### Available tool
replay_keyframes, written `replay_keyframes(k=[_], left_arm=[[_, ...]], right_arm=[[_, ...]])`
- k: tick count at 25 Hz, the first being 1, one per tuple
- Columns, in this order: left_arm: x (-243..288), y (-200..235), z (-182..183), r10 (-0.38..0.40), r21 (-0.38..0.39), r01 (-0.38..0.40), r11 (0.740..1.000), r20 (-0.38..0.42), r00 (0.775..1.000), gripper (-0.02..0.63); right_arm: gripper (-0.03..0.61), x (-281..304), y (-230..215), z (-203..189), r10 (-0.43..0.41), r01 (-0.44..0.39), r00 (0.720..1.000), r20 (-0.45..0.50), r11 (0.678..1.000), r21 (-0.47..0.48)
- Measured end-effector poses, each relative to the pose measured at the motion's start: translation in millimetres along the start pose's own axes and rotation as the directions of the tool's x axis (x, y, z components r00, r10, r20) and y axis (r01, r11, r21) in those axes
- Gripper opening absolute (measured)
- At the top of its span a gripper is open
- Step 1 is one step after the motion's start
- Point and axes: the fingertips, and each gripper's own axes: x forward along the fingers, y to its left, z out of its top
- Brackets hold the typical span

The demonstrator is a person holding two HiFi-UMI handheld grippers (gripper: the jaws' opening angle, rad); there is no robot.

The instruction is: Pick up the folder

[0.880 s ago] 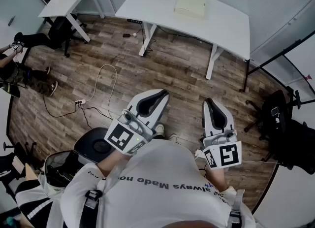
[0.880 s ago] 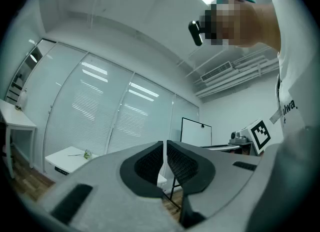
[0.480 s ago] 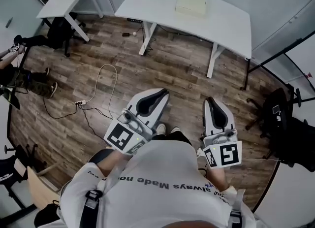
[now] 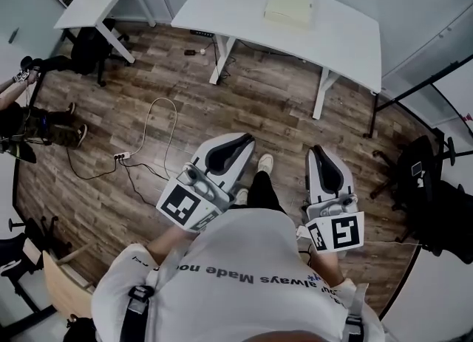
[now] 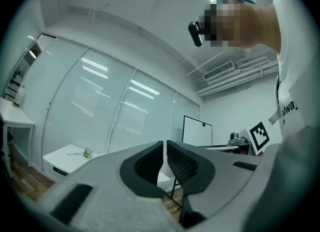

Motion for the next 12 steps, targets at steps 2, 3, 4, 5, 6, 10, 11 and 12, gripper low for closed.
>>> replay_keyframes(k=[2,3,4,5,6,10,11,12], left_arm=[[9,7,0,0.003,-0.003,-0.003,1.000,0.000,1.000,0.029],[14,11,-1,0.007,-0.002,-0.007,1.000,0.000,1.000,0.028],[20,15,-1,0.011,0.000,-0.011,1.000,0.000,1.000,0.028],[26,20,-1,0.015,0.002,-0.015,1.000,0.000,1.000,0.028],[34,24,-2,0.018,0.003,-0.018,1.000,-0.001,1.000,0.028],[66,44,-2,0.022,0.005,-0.022,1.000,0.000,1.000,0.028],[74,49,-2,0.023,0.006,-0.023,1.000,0.001,1.000,0.028],[82,54,-2,0.024,0.007,-0.024,1.000,0.002,1.000,0.029]], right_arm=[[0.032,9,-8,1,0.005,-0.005,1.000,0.003,1.000,0.004],[0.032,14,-12,1,0.008,-0.008,1.000,0.005,1.000,0.004],[0.032,19,-17,1,0.012,-0.012,1.000,0.006,1.000,0.003],[0.032,25,-22,1,0.015,-0.015,1.000,0.006,1.000,0.003],[0.032,31,-29,0,0.016,-0.016,1.000,0.005,1.000,0.004],[0.032,57,-57,0,0.018,-0.018,1.000,0.004,1.000,0.011],[0.032,64,-64,1,0.019,-0.019,1.000,0.004,1.000,0.010],[0.032,71,-71,2,0.020,-0.020,1.000,0.005,1.000,0.009]])
